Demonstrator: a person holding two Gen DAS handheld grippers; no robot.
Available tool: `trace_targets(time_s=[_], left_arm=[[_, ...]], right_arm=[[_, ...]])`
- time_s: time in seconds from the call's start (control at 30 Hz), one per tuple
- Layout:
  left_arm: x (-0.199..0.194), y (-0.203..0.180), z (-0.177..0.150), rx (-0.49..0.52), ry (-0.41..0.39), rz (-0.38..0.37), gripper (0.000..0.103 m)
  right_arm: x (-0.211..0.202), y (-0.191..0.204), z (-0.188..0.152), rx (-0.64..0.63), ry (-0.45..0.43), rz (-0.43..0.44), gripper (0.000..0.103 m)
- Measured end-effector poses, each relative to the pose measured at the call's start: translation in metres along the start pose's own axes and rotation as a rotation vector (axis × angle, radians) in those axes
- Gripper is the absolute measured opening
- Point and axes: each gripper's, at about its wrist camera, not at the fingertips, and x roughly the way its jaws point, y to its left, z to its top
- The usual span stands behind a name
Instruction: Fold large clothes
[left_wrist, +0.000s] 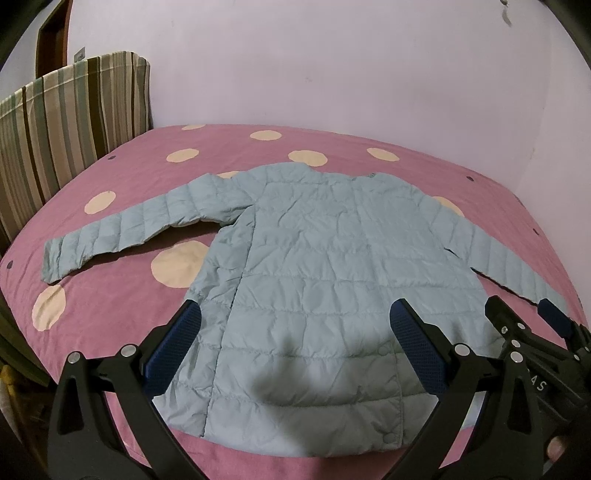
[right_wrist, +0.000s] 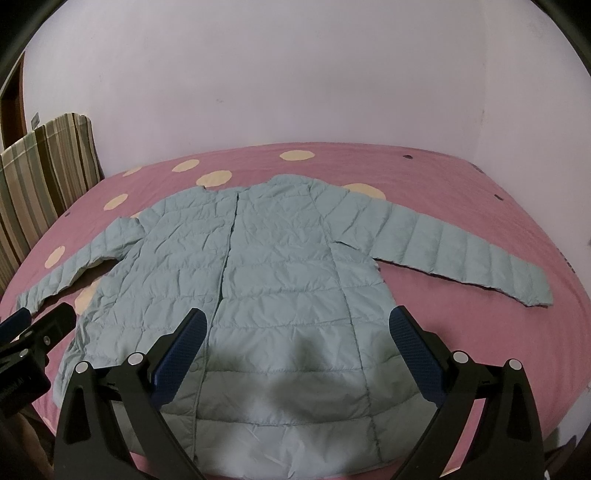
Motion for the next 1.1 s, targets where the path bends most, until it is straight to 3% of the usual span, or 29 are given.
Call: trace_targets(time_s=[1.1], left_arm=[[0.0057,0.0023,-0.0080,-0.010,0.012,0.000,0.101]], right_arm=[[0.0007,-0.0004,-0.0001,0.003,0.000,0.003,0.098]])
